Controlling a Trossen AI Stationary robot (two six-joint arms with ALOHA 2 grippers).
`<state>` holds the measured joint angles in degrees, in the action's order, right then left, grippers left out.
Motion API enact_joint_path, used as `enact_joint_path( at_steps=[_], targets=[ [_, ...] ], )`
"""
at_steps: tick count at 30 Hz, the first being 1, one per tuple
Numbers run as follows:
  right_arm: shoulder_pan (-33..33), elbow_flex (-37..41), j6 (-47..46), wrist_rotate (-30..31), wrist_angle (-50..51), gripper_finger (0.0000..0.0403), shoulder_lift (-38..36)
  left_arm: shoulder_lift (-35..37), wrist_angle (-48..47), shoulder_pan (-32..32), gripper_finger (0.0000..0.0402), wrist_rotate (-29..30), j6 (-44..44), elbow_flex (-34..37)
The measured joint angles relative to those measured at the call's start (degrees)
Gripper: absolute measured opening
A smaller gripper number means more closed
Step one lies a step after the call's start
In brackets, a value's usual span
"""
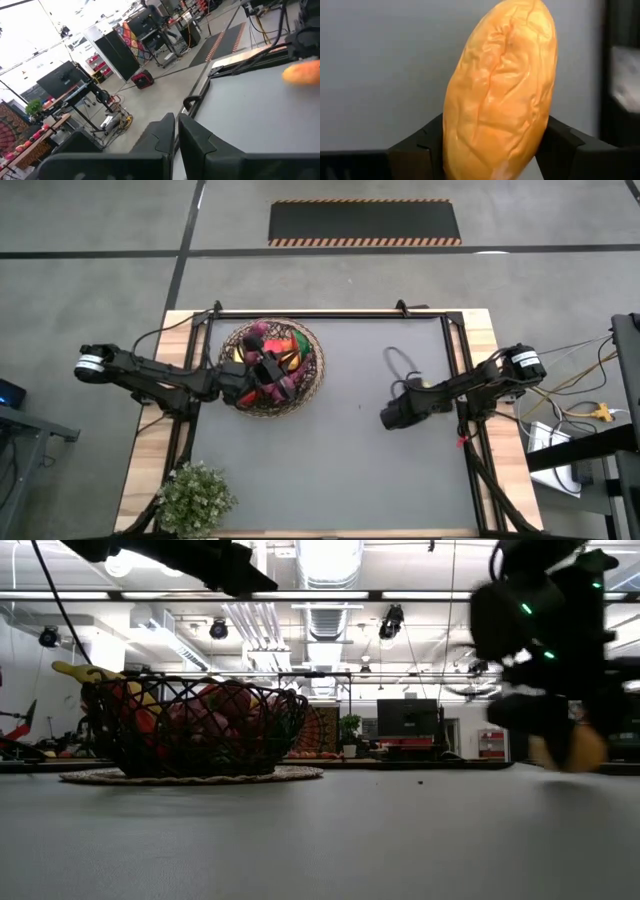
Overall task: Build produce basket
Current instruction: Put the yellow mango into the wire basket
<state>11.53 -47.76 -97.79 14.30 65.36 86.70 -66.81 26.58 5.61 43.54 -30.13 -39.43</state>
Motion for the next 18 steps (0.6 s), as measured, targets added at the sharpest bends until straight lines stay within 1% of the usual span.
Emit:
enact_joint_path(
  at_steps=[2,5,8,10,11,14,16,18],
  targets=[
    [0.7,-2.0,11.9,4.3,-6.1,0.0208,0.0,0.0,0.0,0.4,0.0006,-0.1,1.3,0.9],
    [3.3,-3.7,34.7,9.6,-21.2,0.0208,0.0,0.6,-0.2,1.3,0.0006,-1.5,4.3,2.7],
    [6.0,-4.0,52.1,11.3,-34.5,0.0208,-0.1,1.9,-0.2,2.7,0.0006,-7.3,7.0,4.3],
    [7.0,-3.5,60.2,11.8,-43.2,0.0208,-0.2,2.8,-0.2,3.7,0.0006,-14.1,8.5,5.4],
    [7.4,-2.9,63.8,11.9,-47.5,0.0208,-0.3,3.5,-0.2,4.1,0.0006,-18.4,8.9,5.9],
    [8.8,0.4,75.1,11.7,-63.3,0.0208,-0.3,5.5,0.0,4.7,0.0006,-34.0,11.3,7.0],
    [9.4,3.8,82.5,10.5,-76.0,0.0208,-0.3,6.4,0.0,4.7,0.0006,-44.3,14.5,7.2],
    [9.4,7.8,90.3,7.9,-91.1,0.0208,-0.3,6.5,0.9,4.7,0.0006,-50.9,17.6,7.3]
  ],
)
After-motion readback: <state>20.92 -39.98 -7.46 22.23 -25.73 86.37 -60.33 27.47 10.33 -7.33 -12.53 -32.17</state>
